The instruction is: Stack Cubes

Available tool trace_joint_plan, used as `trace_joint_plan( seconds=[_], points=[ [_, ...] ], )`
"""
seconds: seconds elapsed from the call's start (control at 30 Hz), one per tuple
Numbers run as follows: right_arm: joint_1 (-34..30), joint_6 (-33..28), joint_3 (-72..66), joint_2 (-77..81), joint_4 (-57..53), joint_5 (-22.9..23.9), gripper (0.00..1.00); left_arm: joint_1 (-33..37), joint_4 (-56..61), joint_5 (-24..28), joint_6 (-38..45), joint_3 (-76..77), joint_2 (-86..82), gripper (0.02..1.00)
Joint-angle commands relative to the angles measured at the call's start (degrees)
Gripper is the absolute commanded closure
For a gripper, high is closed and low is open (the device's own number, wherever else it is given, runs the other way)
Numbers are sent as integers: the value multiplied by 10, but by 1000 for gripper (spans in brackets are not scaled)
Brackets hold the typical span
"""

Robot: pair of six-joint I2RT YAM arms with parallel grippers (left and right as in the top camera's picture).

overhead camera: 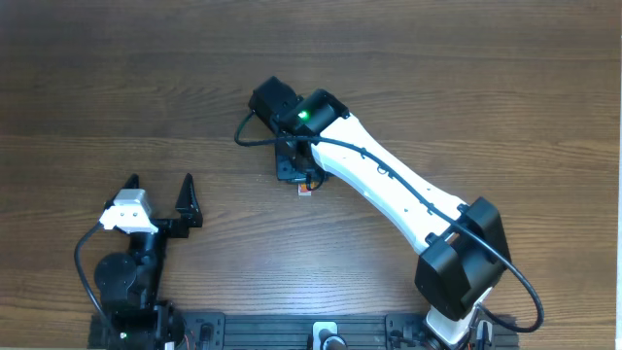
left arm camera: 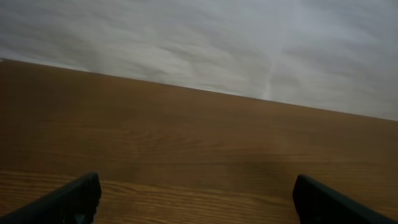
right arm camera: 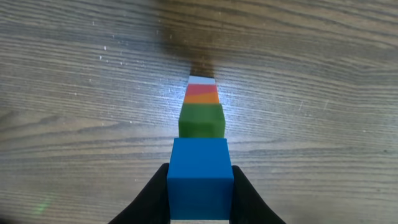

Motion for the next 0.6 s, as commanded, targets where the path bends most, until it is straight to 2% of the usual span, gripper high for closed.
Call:
trace_joint_plan(
  seconds=[0.03, 0.6],
  points=[
    [3, 5, 8, 7, 6, 2, 917, 3, 0, 7, 9, -3, -5, 18],
    [0, 5, 7, 17, 8, 8, 912, 3, 0, 7, 8, -3, -5, 20]
  ],
)
